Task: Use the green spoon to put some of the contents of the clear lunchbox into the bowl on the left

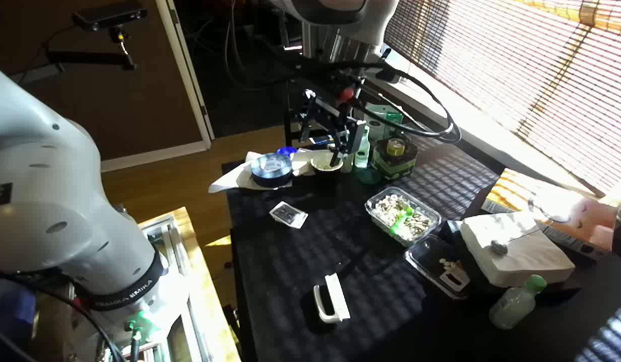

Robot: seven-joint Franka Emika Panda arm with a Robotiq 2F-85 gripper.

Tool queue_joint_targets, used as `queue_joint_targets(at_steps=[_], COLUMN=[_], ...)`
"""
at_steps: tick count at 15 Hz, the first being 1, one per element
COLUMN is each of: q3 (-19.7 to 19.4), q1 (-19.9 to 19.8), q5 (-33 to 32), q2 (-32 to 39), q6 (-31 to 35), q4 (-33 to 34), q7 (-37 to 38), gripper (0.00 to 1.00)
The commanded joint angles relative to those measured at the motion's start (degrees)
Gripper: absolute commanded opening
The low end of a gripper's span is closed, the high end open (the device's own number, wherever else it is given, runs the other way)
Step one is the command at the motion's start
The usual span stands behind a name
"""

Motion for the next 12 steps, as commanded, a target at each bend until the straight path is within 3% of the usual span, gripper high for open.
queue_joint_targets(at_steps=[1,7,12], q3=[0.6,-0.1,-5.0], q1=[-0.6,-1.2,-5.1], q5=[0.1,2.3,12.4], q2=[0.0,0.9,6.1], q6=[-0.1,2.3,11.2], q4=[0.1,0.3,1.8], q7=[-0.1,1.0,-0.1], gripper=[1.0,1.0,1.0])
